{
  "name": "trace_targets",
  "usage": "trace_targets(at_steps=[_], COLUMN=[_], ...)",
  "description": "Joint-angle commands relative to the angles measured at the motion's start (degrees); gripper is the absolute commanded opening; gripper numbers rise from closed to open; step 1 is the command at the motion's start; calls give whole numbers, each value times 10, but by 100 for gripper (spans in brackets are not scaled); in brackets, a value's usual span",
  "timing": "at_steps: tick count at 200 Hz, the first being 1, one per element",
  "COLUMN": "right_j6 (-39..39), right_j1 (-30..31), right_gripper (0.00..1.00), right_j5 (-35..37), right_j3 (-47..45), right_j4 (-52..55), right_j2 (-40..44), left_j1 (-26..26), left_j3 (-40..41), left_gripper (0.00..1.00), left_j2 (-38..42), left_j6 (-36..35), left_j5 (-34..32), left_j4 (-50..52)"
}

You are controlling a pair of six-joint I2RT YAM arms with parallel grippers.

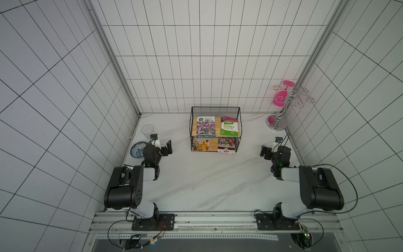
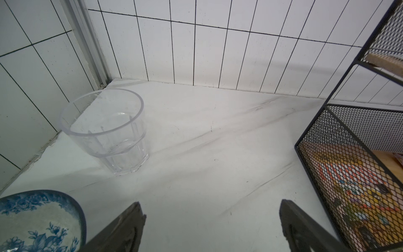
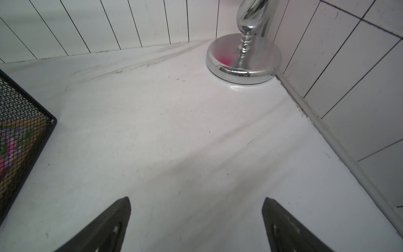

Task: Take the seed bag off the shelf
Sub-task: Pick up the seed packet from the shelf.

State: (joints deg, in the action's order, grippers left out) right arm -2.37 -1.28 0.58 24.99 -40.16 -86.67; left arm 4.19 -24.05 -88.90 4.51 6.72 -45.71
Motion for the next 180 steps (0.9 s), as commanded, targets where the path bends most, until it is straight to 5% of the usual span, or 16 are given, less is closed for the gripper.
trace_targets(at_steps=[1,58,128,180], right_j6=[-51,-244,-326,-334], right_j1=[-17,-13,11,15], right_gripper=[99,98,98,99], right_j5=[41,-20,-62,-84], right_j3=[101,300,404,377], right_j4=[183,561,667,651], right_j2=[52,106,68,88], left_j1=[12,-21,-83,-186], left_j3=[-49,-325,-364,-315], left_gripper=[99,98,98,98], left_j2=[35,93,145,221], left_j6=[27,202,474,691], left_j5=[-31,-37,74,31], left_j4=[88,655,814,771])
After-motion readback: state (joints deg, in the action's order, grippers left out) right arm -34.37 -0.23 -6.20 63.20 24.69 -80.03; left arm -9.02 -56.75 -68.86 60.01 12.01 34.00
